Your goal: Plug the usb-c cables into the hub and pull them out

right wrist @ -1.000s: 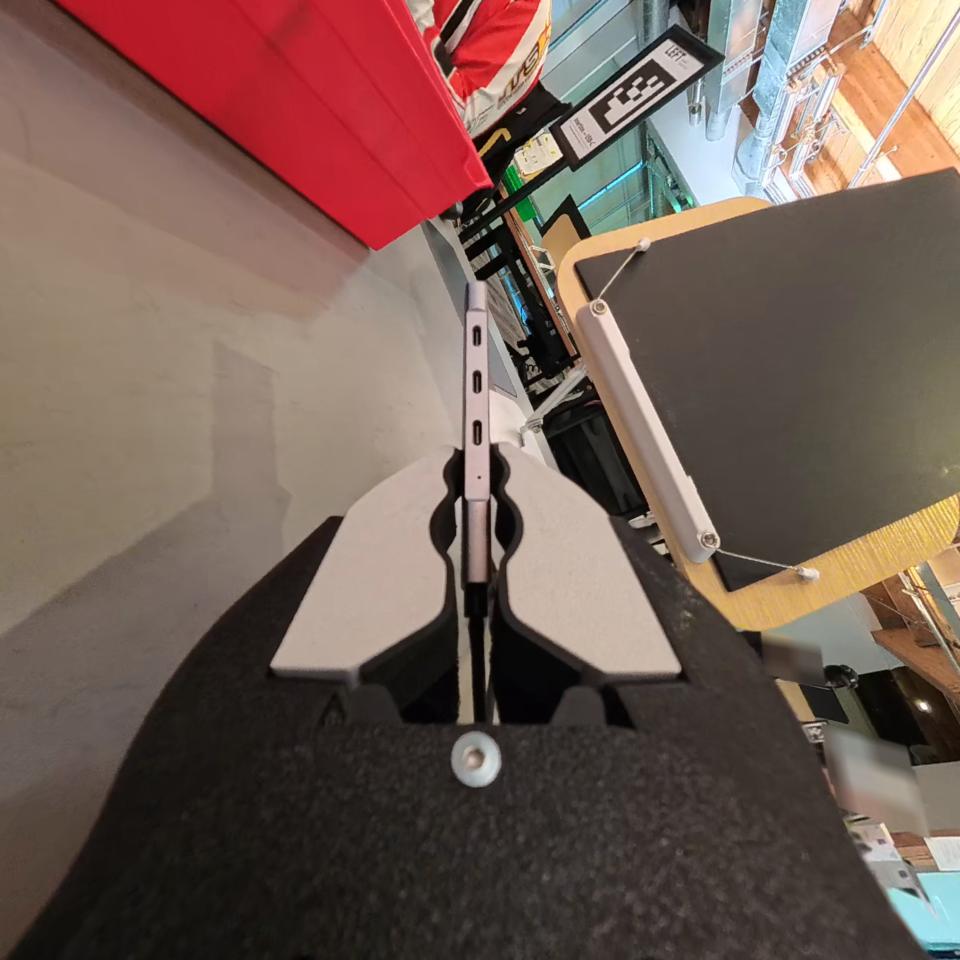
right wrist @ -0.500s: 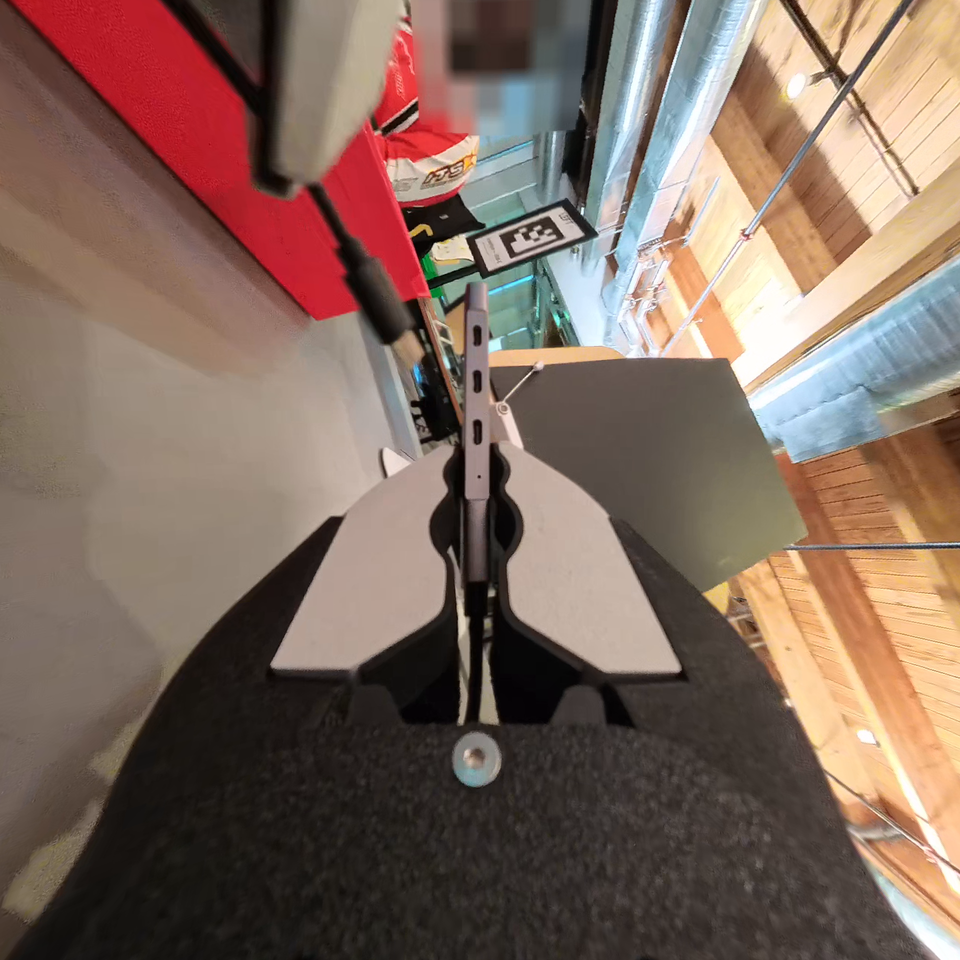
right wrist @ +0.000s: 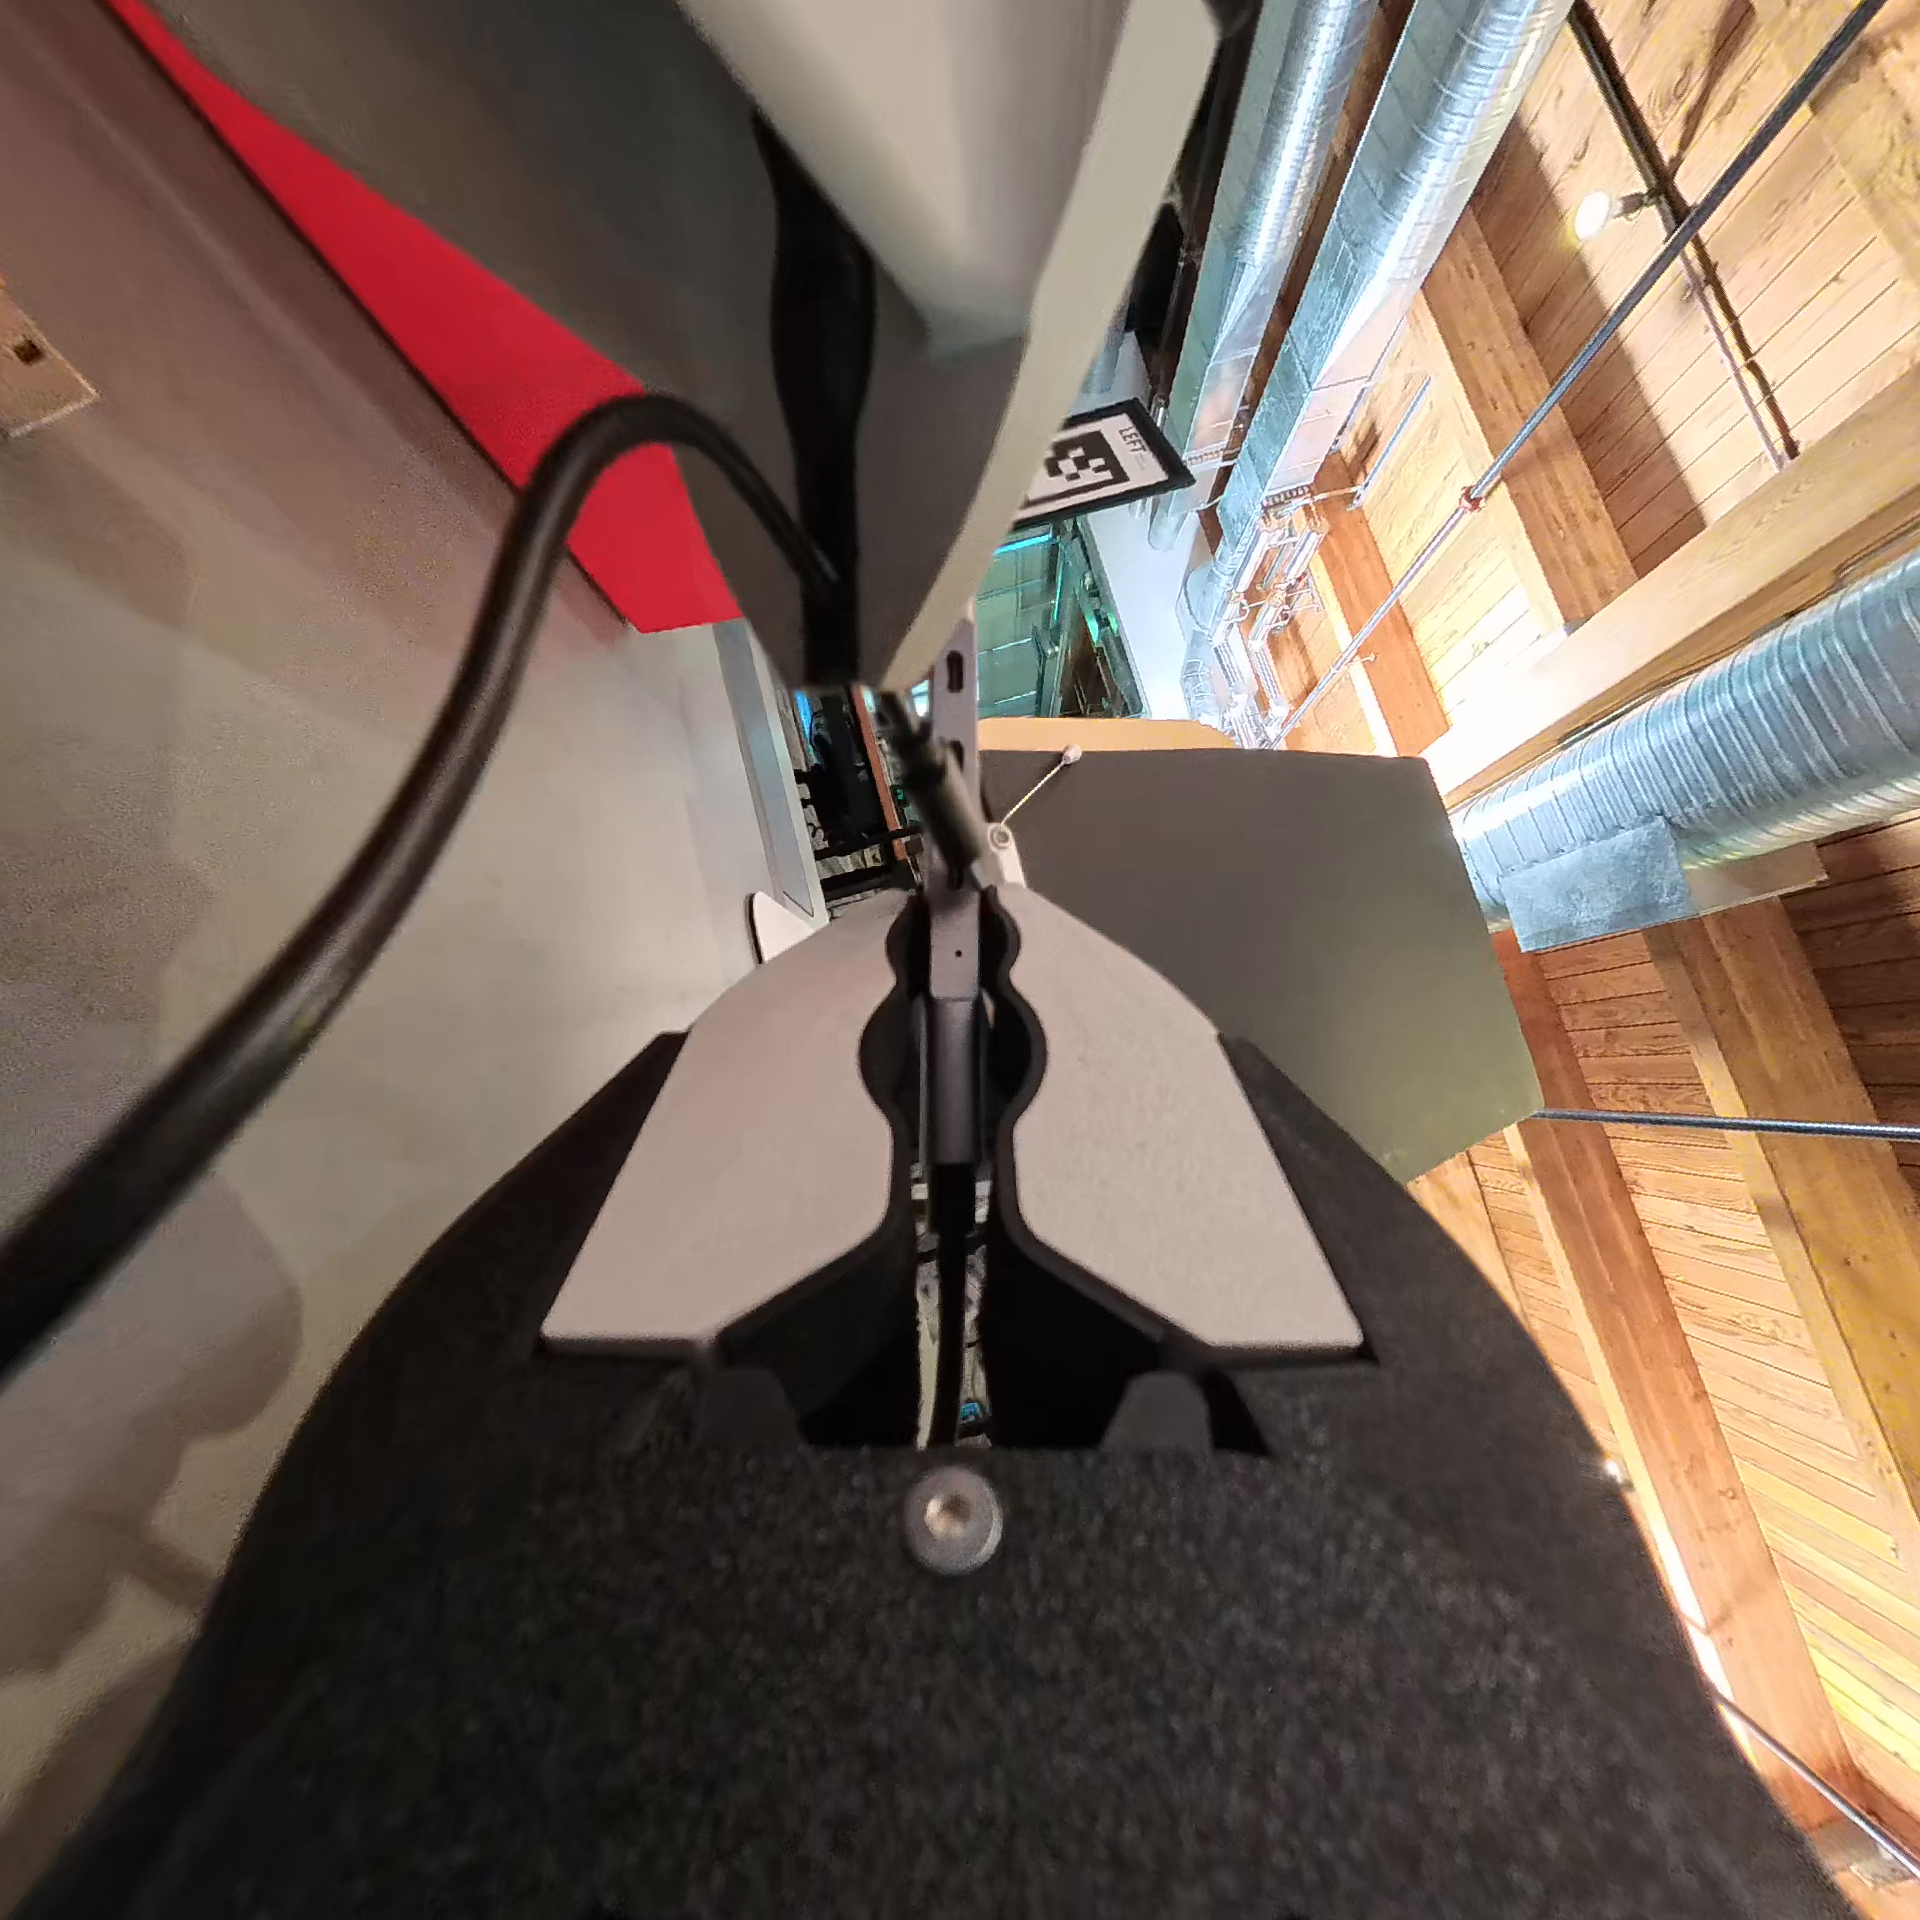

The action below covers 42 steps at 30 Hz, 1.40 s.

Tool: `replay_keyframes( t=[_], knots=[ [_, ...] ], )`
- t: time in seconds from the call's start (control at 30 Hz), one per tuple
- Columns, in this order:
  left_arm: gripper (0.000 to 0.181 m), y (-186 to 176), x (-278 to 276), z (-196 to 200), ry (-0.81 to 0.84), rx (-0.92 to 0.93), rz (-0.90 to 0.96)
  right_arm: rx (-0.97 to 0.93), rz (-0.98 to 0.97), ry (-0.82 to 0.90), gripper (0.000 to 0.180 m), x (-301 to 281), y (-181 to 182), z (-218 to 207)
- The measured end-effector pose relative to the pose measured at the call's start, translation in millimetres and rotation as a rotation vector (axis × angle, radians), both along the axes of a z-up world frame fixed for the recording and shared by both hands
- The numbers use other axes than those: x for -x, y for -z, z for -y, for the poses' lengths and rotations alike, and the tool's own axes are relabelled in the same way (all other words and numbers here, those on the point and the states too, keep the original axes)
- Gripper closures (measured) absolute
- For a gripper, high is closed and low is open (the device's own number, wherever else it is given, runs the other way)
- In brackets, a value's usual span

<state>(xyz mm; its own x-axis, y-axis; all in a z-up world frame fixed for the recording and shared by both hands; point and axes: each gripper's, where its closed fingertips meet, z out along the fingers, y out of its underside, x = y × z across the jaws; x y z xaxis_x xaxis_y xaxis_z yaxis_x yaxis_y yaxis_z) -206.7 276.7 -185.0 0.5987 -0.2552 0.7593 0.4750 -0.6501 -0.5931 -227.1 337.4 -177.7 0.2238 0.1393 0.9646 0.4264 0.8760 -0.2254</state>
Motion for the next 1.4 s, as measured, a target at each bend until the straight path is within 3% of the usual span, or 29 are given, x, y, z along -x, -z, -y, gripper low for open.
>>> replay_keyframes(
  t=[0.37, 1.4],
  knots=[
    [0.180, 10, 5, -4, -0.028, 0.047, 0.095, 0.004, 0.028, 0.007, 0.171, 2, 6, -2],
    [0.179, 10, 9, -5, -0.037, 0.026, 0.072, -0.063, 0.075, 0.003, 0.171, 8, 15, 13]
  ],
)
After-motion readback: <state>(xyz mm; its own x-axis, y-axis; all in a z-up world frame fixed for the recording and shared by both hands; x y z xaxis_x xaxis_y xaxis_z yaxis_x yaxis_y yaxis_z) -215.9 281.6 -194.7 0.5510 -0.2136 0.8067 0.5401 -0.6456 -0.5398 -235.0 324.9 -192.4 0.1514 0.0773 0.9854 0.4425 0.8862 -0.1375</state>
